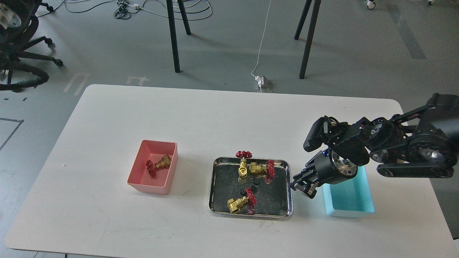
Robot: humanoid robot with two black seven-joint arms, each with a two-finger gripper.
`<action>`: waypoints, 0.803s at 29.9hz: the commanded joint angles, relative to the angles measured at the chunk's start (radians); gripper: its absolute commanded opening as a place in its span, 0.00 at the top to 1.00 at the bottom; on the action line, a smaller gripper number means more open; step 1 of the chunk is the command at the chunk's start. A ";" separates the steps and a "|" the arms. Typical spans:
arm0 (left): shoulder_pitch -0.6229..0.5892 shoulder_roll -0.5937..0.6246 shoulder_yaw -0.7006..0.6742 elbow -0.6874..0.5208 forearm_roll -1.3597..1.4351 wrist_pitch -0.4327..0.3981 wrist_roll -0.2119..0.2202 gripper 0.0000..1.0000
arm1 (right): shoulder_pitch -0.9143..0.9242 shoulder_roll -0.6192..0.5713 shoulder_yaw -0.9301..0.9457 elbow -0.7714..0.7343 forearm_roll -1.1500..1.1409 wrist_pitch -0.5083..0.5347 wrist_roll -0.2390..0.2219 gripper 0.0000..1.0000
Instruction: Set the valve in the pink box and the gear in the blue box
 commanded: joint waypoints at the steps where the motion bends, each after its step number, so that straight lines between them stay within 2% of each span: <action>1: -0.005 0.000 -0.001 0.000 0.000 0.000 0.000 0.04 | -0.013 -0.178 -0.001 0.028 -0.012 0.003 0.003 0.93; 4: -0.006 0.000 0.001 0.000 0.000 -0.001 0.000 0.04 | -0.060 -0.247 0.000 0.027 -0.028 0.003 0.005 0.92; 7: -0.008 0.002 -0.001 0.000 0.001 -0.001 0.000 0.04 | -0.114 -0.267 0.011 0.008 -0.040 0.003 0.003 0.90; 11: -0.018 0.013 0.001 0.000 0.001 -0.001 0.000 0.04 | -0.151 -0.266 0.035 -0.030 -0.037 -0.003 0.001 0.81; 12: -0.020 0.013 0.001 0.000 0.001 -0.001 -0.002 0.04 | -0.155 -0.264 0.045 -0.036 -0.032 -0.006 0.001 0.76; 16: -0.020 0.013 0.001 0.000 0.001 -0.001 0.000 0.04 | -0.175 -0.263 0.097 -0.050 -0.017 -0.014 -0.002 0.39; 20: -0.020 0.013 0.002 0.000 0.001 -0.001 0.000 0.04 | -0.185 -0.267 0.152 -0.047 0.084 -0.006 -0.009 0.10; 24: -0.020 0.011 0.002 0.000 0.001 -0.001 0.002 0.04 | -0.172 -0.289 0.235 -0.041 0.204 0.001 -0.012 0.06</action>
